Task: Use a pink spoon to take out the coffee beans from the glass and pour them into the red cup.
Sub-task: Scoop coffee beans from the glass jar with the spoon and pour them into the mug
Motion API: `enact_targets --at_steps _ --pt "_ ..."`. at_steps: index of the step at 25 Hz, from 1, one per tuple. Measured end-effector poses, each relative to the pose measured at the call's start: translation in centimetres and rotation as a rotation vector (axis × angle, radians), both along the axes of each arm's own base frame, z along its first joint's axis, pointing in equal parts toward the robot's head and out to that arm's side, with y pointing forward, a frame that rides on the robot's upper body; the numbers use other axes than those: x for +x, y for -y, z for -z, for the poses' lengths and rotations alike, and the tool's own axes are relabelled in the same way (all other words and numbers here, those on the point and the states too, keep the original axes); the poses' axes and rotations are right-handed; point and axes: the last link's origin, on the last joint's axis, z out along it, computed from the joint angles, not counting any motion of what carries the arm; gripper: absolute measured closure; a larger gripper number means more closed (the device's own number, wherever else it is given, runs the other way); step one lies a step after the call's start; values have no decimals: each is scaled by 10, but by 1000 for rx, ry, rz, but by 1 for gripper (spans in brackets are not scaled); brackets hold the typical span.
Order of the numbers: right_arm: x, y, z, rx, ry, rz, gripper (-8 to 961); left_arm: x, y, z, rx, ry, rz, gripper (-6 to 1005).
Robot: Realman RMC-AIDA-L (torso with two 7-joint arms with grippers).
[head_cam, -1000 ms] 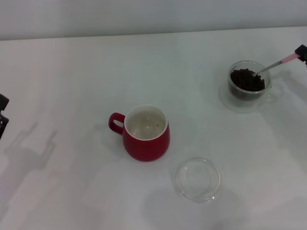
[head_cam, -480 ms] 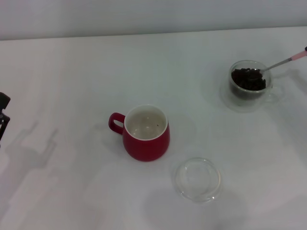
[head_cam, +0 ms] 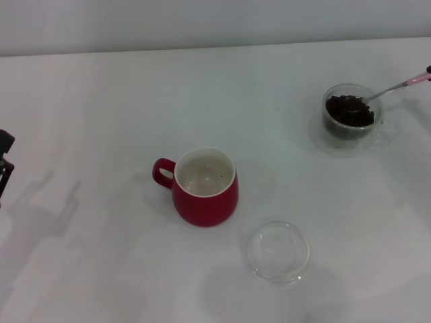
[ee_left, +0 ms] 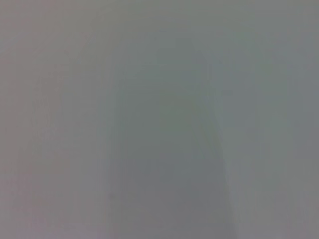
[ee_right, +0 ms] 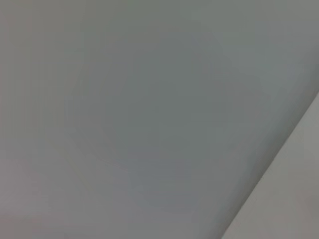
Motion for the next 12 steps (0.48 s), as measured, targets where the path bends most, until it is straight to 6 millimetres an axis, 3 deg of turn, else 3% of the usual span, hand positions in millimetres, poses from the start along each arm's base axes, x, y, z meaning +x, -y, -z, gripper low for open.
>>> enact_targets --at_steps 12 --pt "-16 4 13 -34 -53 -82 808 0 2 0 -1 1 2 479"
